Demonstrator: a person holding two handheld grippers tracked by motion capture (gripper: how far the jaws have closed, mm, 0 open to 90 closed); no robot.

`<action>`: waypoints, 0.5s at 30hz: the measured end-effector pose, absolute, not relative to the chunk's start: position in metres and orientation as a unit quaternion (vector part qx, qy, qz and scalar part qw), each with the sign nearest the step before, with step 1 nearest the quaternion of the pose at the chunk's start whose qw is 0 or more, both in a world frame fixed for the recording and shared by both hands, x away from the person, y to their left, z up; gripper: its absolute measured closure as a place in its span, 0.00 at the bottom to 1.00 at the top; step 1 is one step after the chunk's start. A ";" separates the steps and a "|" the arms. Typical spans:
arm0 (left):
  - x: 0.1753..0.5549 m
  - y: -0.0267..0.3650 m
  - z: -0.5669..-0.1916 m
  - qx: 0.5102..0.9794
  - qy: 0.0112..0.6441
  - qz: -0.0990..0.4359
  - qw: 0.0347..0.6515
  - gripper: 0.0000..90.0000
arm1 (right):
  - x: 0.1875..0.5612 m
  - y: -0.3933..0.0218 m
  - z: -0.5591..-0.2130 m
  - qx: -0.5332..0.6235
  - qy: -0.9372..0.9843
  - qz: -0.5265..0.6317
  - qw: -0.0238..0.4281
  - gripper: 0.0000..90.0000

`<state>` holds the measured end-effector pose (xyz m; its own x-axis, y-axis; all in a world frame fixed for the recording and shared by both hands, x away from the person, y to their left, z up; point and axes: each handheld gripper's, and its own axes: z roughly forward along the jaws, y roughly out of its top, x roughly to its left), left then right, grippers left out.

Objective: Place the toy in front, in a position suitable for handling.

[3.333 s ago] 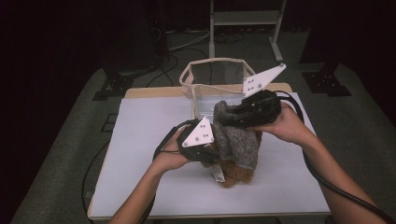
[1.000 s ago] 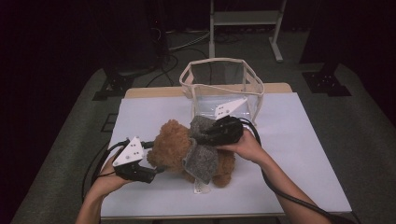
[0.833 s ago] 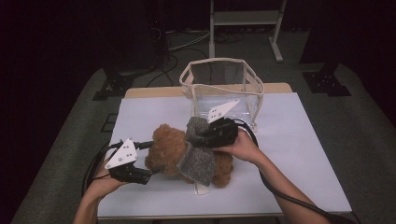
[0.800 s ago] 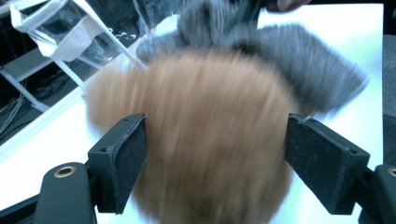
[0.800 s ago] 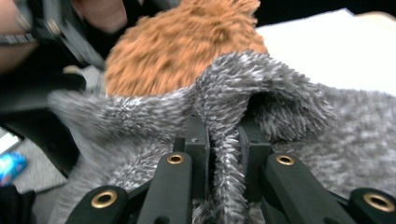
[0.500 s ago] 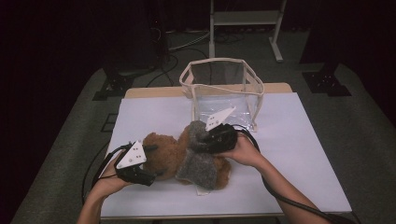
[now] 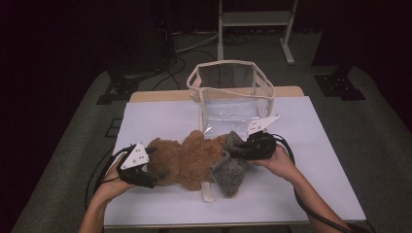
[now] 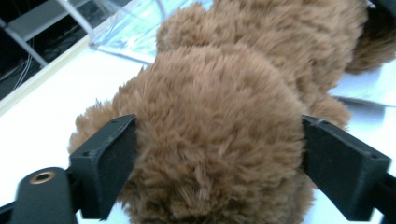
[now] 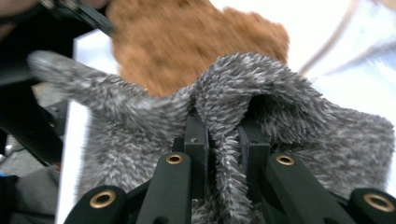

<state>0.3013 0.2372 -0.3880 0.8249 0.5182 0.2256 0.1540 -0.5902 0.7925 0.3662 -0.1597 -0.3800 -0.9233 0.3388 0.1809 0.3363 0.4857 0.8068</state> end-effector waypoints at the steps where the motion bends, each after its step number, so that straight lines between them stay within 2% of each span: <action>1: 0.302 0.238 -0.390 0.863 0.198 0.220 0.409 0.13 | 0.367 -0.163 -0.384 0.204 0.862 0.464 0.006 0.85; 8: 0.309 0.248 -0.404 0.867 0.233 0.198 0.395 0.05 | 0.368 -0.162 -0.414 0.230 0.857 0.461 -0.010 0.85; 10: 0.311 0.251 -0.408 0.864 0.238 0.187 0.402 0.05 | 0.367 -0.156 -0.417 0.229 0.858 0.459 -0.009 0.85; 15: 0.310 0.249 -0.409 0.860 0.235 0.184 0.415 0.27 | 0.368 -0.149 -0.422 0.234 0.849 0.473 -0.019 0.85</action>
<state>0.3099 0.2488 -0.4091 0.8215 0.5571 0.1217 0.2515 -0.5455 0.7995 0.3678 -0.1490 -0.4221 -0.8897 0.3790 0.2545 0.4158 0.4425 0.7946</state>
